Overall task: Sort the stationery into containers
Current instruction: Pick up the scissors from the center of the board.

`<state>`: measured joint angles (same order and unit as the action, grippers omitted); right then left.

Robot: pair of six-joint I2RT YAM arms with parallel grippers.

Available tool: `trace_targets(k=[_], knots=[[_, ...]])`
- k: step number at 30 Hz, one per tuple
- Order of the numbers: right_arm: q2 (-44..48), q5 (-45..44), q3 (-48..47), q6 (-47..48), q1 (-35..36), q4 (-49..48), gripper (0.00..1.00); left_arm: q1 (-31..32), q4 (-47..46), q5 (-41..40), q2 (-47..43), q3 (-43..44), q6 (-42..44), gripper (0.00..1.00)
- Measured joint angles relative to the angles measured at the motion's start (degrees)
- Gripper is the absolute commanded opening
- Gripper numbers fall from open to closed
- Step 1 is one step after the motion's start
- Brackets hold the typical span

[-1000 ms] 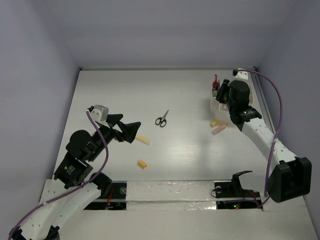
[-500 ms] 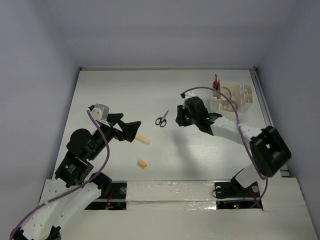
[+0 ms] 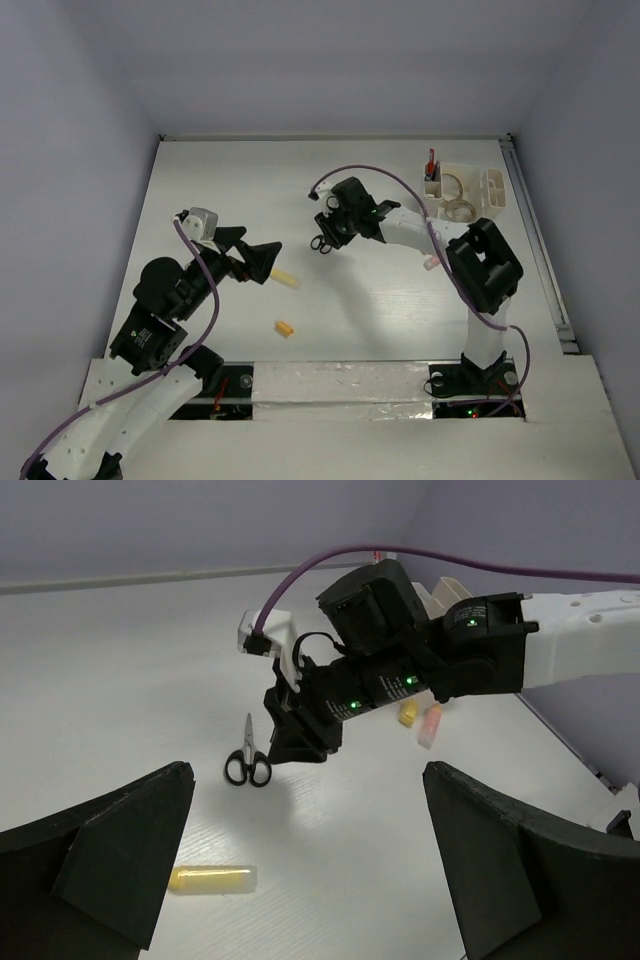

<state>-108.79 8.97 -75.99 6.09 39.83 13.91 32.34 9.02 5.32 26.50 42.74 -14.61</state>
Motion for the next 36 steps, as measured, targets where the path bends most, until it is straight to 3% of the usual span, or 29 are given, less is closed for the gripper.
trace_targets(k=[13,36], knots=[[-7.3,2.7,-5.1,5.5,2.9,8.5,0.37,-1.0,0.0,0.0,0.0,0.0,0.0,0.99],[-7.9,-4.0,-12.2,7.2,5.3,12.1,0.36,-1.7,-0.2,0.5,0.2,0.0,0.0,0.99]])
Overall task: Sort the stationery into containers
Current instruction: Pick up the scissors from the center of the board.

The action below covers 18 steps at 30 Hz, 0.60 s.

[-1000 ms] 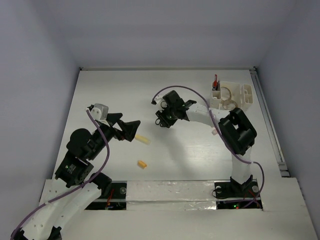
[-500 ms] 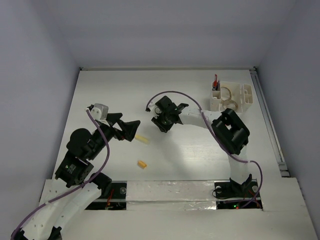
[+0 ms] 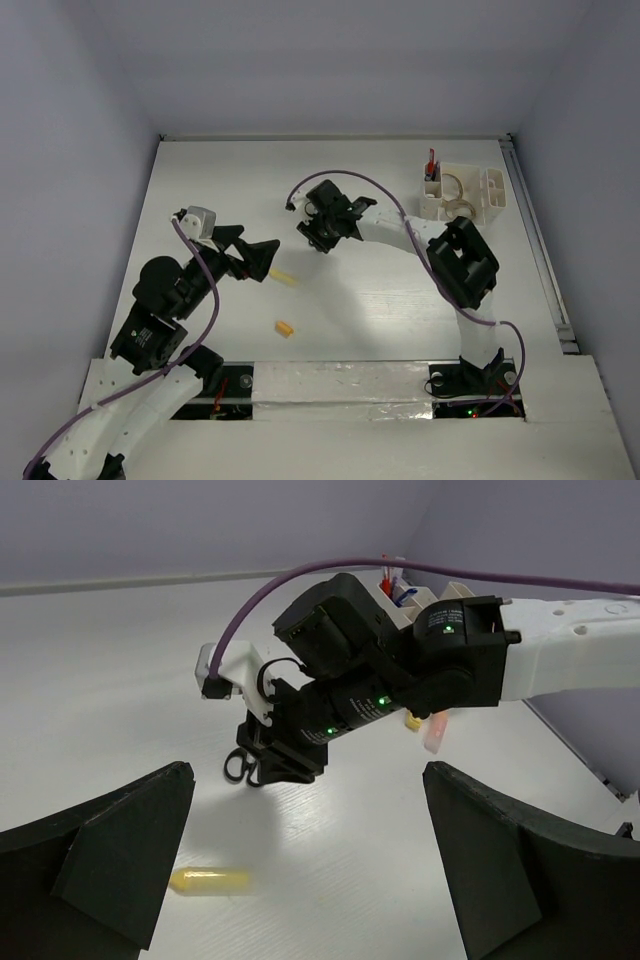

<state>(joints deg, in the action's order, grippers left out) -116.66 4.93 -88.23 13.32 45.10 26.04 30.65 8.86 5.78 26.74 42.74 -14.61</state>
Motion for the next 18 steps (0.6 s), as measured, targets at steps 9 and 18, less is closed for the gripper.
trace_targets(k=[9,18], knots=[[-4.3,-0.4,-2.8,0.4,0.0,0.6,0.36,-0.4,-0.1,0.0,-0.7,0.0,0.0,0.99],[-5.5,-0.6,-2.9,0.0,0.0,0.9,0.32,-0.4,-0.1,0.0,-0.7,0.0,0.0,0.99]])
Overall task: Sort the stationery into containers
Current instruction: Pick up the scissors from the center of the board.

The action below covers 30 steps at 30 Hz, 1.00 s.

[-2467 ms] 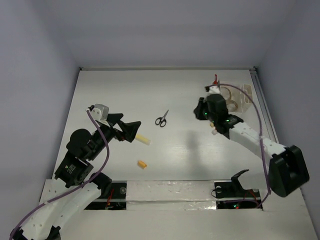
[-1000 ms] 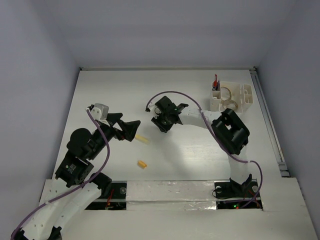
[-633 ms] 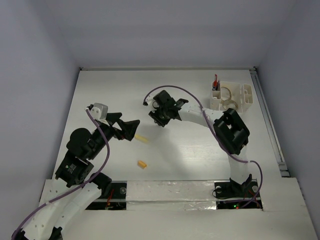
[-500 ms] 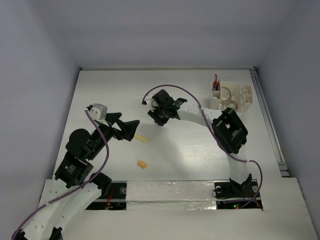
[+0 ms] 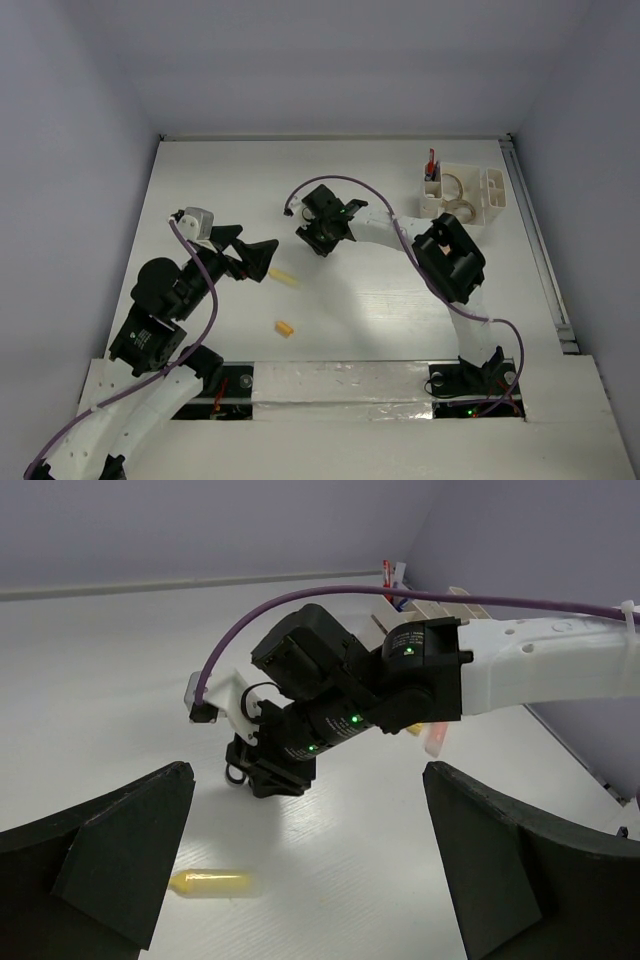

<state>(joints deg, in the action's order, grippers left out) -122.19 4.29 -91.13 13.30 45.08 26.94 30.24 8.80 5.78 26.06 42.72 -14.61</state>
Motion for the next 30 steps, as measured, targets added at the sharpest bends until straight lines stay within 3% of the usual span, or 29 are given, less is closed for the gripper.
trace_targets(k=[9,14,19,25,30], knots=[[-0.3,3.3,0.0,-1.4,-0.8,-0.9,0.00,0.0,0.0,0.0,-0.1,0.0,0.0,0.99],[-0.3,7.4,0.1,-2.4,-2.1,-1.4,0.00,0.0,0.0,0.0,-0.8,0.0,0.0,0.99],[2.5,13.5,5.6,-6.1,-3.3,-9.3,0.00,0.0,0.0,-0.3,-1.5,0.0,0.0,0.99],[16.6,20.5,14.8,-16.5,-5.7,-22.9,0.00,0.0,0.0,-0.4,-1.6,0.0,0.0,0.99],[31.2,23.6,21.0,-27.6,-12.0,-38.5,0.00,0.0,0.0,-0.4,-1.6,0.0,0.0,0.99]])
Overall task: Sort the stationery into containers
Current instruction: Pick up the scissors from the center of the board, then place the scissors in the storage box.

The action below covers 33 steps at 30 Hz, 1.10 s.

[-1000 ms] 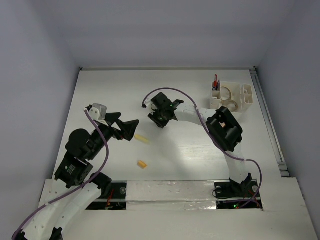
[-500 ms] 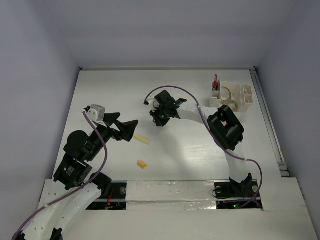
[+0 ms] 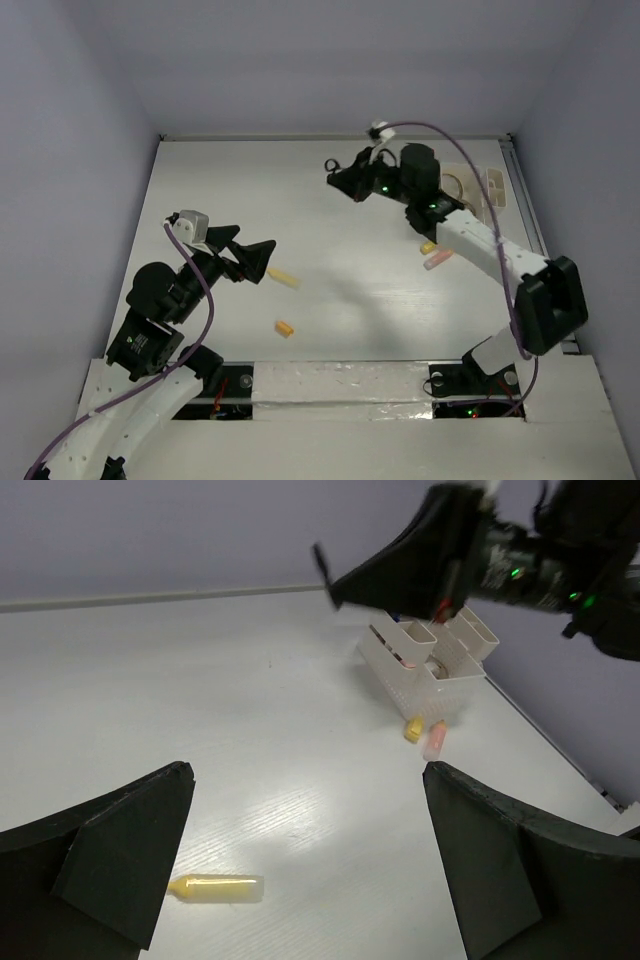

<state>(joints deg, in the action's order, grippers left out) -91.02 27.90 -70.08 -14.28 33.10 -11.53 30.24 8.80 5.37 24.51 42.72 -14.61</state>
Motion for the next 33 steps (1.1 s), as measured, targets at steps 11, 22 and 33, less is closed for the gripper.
trace_targets(k=[11,22,33], knots=[[17.2,-0.9,7.3,-18.6,-26.2,-6.8,0.00,0.0,0.0,0.2,0.0,0.0,0.0,0.99],[19.9,4.1,18.2,-37.5,-54.0,-12.4,0.00,-0.7,-0.1,2.4,-0.6,-0.1,0.0,0.99],[13.0,8.7,20.4,-46.0,-60.5,-25.9,0.00,-0.7,-0.7,5.1,-0.7,-0.8,0.0,0.99]])
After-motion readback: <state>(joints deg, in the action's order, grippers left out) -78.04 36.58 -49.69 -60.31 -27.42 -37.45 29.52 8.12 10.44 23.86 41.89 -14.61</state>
